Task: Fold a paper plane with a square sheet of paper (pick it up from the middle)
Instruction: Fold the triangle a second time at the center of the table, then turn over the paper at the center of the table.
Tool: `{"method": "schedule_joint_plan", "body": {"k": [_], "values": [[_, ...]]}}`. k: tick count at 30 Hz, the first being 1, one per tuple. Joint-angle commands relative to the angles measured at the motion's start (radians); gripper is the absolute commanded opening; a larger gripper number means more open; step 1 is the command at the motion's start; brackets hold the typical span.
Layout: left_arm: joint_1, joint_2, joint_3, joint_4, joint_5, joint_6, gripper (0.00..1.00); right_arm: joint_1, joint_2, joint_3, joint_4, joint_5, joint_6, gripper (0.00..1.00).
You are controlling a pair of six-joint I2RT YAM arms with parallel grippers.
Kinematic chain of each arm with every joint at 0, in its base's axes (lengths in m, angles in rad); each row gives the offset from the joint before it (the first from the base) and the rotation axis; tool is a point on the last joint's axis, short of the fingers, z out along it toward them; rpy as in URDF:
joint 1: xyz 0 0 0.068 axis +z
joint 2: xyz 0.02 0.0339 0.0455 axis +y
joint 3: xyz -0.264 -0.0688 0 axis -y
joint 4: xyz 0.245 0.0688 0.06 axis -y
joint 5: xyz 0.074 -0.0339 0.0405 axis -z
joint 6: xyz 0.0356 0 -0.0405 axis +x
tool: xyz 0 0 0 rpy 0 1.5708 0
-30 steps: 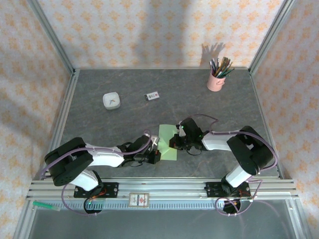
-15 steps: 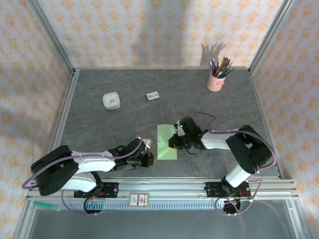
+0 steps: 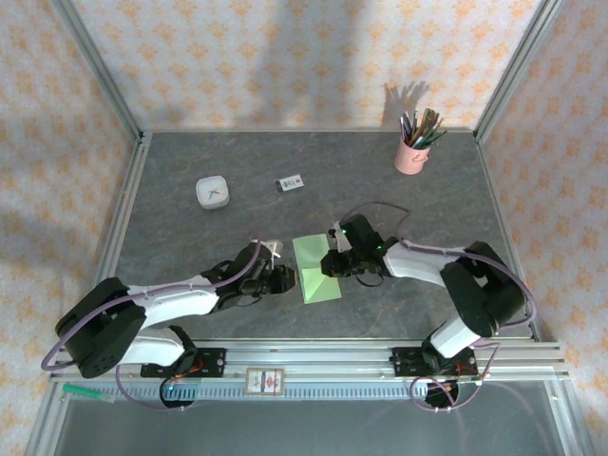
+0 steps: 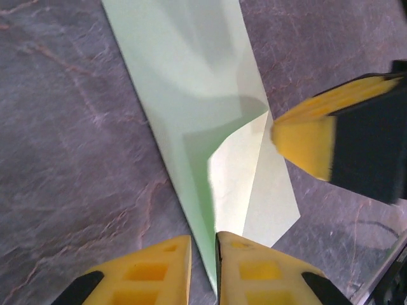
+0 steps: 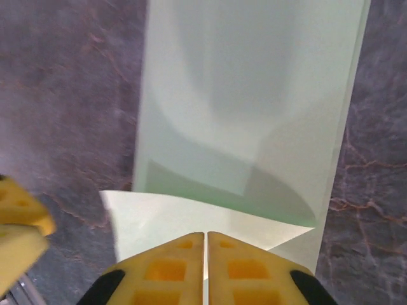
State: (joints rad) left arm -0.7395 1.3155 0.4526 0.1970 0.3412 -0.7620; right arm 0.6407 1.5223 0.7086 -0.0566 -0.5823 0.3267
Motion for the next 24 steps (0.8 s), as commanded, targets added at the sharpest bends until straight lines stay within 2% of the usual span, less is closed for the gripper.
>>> {"method": "schedule_joint_plan", "body": {"k": [1, 4, 9, 11, 20, 24], "values": [[0.006, 0.042, 0.045, 0.036, -0.002, -0.009, 0.23, -0.003, -0.102, -0.011, -0.083, 0.172, 0.078, 0.14], [0.005, 0.075, 0.04, 0.108, 0.043, -0.033, 0.27, 0.006, -0.164, -0.044, -0.108, 0.245, 0.126, 0.19], [0.003, 0.079, 0.037, 0.133, 0.064, -0.015, 0.38, 0.011, -0.219, -0.104, -0.019, 0.154, 0.188, 0.26], [0.003, 0.097, 0.054, 0.128, 0.067, 0.001, 0.4, 0.017, -0.213, -0.111, -0.004, 0.155, 0.193, 0.27], [0.005, 0.203, 0.172, 0.014, 0.006, 0.088, 0.42, 0.022, -0.206, -0.124, 0.001, 0.159, 0.197, 0.27], [0.005, 0.233, 0.182, 0.021, 0.02, 0.084, 0.42, 0.022, -0.226, -0.122, -0.051, 0.165, 0.171, 0.28]]}}
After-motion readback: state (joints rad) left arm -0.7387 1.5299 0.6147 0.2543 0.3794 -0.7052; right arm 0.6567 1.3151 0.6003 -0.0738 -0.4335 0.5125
